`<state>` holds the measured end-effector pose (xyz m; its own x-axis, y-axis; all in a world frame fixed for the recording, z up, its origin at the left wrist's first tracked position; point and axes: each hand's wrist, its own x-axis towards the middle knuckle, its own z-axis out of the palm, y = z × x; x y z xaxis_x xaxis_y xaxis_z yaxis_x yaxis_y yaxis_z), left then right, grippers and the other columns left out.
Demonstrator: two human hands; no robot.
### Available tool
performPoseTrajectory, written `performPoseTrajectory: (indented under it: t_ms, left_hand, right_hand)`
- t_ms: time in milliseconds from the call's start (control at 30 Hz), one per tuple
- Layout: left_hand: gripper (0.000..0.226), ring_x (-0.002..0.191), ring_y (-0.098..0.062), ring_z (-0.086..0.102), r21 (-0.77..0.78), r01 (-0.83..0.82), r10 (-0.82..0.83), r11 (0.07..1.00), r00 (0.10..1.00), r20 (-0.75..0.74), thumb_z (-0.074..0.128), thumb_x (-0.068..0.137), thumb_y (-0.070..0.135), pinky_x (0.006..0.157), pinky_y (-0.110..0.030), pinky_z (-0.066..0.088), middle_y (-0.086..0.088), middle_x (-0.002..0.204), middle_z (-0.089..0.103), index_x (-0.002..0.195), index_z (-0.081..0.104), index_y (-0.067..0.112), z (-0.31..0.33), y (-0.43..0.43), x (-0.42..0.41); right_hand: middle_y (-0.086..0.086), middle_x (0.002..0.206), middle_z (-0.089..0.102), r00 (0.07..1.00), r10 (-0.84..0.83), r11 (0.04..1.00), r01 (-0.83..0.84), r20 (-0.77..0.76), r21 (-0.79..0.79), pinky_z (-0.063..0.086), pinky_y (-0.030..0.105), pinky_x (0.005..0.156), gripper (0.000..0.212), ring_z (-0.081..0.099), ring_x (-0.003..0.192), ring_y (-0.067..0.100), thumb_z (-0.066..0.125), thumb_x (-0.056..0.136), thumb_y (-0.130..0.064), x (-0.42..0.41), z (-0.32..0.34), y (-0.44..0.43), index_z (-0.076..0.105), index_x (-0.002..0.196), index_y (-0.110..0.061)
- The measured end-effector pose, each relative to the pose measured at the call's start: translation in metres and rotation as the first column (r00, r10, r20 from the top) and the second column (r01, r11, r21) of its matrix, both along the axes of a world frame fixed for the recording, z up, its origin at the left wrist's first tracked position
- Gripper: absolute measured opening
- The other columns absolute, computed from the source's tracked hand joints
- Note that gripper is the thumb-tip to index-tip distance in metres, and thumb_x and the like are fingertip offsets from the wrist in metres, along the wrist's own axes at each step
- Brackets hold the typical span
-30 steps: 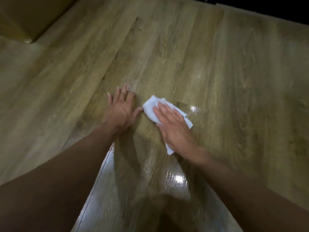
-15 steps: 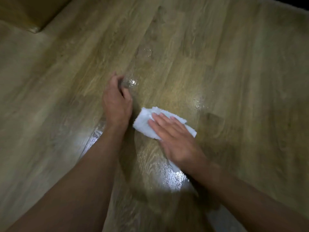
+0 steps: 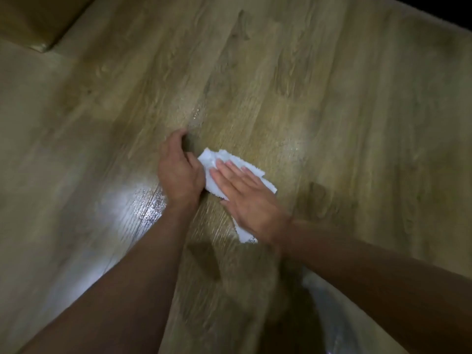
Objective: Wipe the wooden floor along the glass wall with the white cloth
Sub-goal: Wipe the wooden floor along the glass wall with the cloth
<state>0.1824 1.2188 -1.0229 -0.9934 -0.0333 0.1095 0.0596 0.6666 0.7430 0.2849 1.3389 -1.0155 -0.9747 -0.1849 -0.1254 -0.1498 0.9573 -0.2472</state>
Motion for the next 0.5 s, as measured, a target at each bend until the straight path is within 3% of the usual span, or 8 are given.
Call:
performPoseTrajectory:
  t_ms: [100, 267, 300, 367, 433, 500]
  left_hand:
    - [0.048, 0.118, -0.032, 0.054, -0.136, 0.044, -0.03, 0.99, 0.994, 0.106, 0.044, 0.083, 0.004, 0.095, -0.041, 0.043, -0.011, 0.126, 0.06, 0.128, 0.053, 0.015, 0.008, 0.002, -0.002]
    - [0.045, 0.114, -0.026, 0.052, -0.364, 0.226, -0.191, 0.904, 0.973, 0.129, 0.049, 0.082, 0.011, 0.08, -0.041, 0.047, -0.003, 0.126, 0.055, 0.126, 0.051, 0.019, 0.009, -0.012, -0.009]
    - [0.046, 0.118, -0.025, 0.049, -0.398, 0.259, -0.221, 0.88, 0.965, 0.139, 0.049, 0.082, 0.011, 0.081, -0.041, 0.048, -0.002, 0.131, 0.052, 0.127, 0.051, 0.019, 0.008, -0.015, -0.01]
    - [0.048, 0.121, -0.024, 0.048, -0.399, 0.317, -0.292, 0.861, 0.948, 0.123, 0.051, 0.082, 0.009, 0.086, -0.041, 0.049, -0.003, 0.135, 0.051, 0.129, 0.052, 0.017, 0.01, -0.019, -0.009]
    - [0.046, 0.111, -0.027, 0.053, -0.353, 0.329, -0.326, 0.876, 0.943, 0.069, 0.05, 0.082, 0.006, 0.083, -0.041, 0.05, -0.007, 0.128, 0.055, 0.127, 0.054, 0.013, 0.015, -0.027, -0.018]
    - [0.041, 0.107, -0.03, 0.054, -0.4, 0.291, -0.316, 0.869, 0.949, 0.004, 0.05, 0.082, 0.004, 0.086, -0.042, 0.048, -0.012, 0.123, 0.056, 0.123, 0.056, 0.008, 0.015, -0.045, -0.038]
  right_hand:
    - [0.001, 0.161, 0.001, 0.993, 0.044, 0.998, -0.039, 0.106, -0.042, 0.001, 0.033, 0.121, 0.06, 0.0, 0.148, 0.016, 0.037, 0.102, -0.026, -0.006, 0.009, 0.007, 0.005, 0.152, -0.017]
    - [-0.001, 0.161, 0.005, 0.974, 0.21, 0.976, -0.204, 0.08, -0.078, -0.002, 0.03, 0.12, 0.062, -0.001, 0.148, 0.013, 0.038, 0.096, -0.007, -0.03, 0.005, 0.045, 0.012, 0.152, -0.02]
    - [0.002, 0.16, 0.009, 0.984, 0.169, 0.983, -0.164, 0.059, -0.082, -0.003, 0.029, 0.12, 0.061, 0.003, 0.148, 0.015, 0.041, 0.095, -0.008, -0.04, 0.003, 0.053, 0.017, 0.151, -0.018]
    - [0.01, 0.159, 0.014, 0.997, -0.072, 0.996, 0.07, -0.029, -0.064, -0.001, 0.03, 0.12, 0.06, 0.011, 0.148, 0.021, 0.042, 0.093, -0.006, -0.063, -0.002, 0.058, 0.02, 0.149, -0.011]
    - [0.013, 0.159, 0.013, 0.944, -0.315, 0.948, 0.309, -0.094, -0.074, 0.002, 0.035, 0.121, 0.063, 0.009, 0.148, 0.024, 0.04, 0.091, -0.004, -0.086, -0.006, 0.043, 0.017, 0.15, -0.008]
    - [0.014, 0.159, 0.01, 0.924, -0.358, 0.934, 0.353, -0.132, -0.061, 0.004, 0.04, 0.121, 0.061, 0.006, 0.148, 0.026, 0.039, 0.096, -0.012, -0.098, -0.011, 0.016, 0.013, 0.151, -0.007]
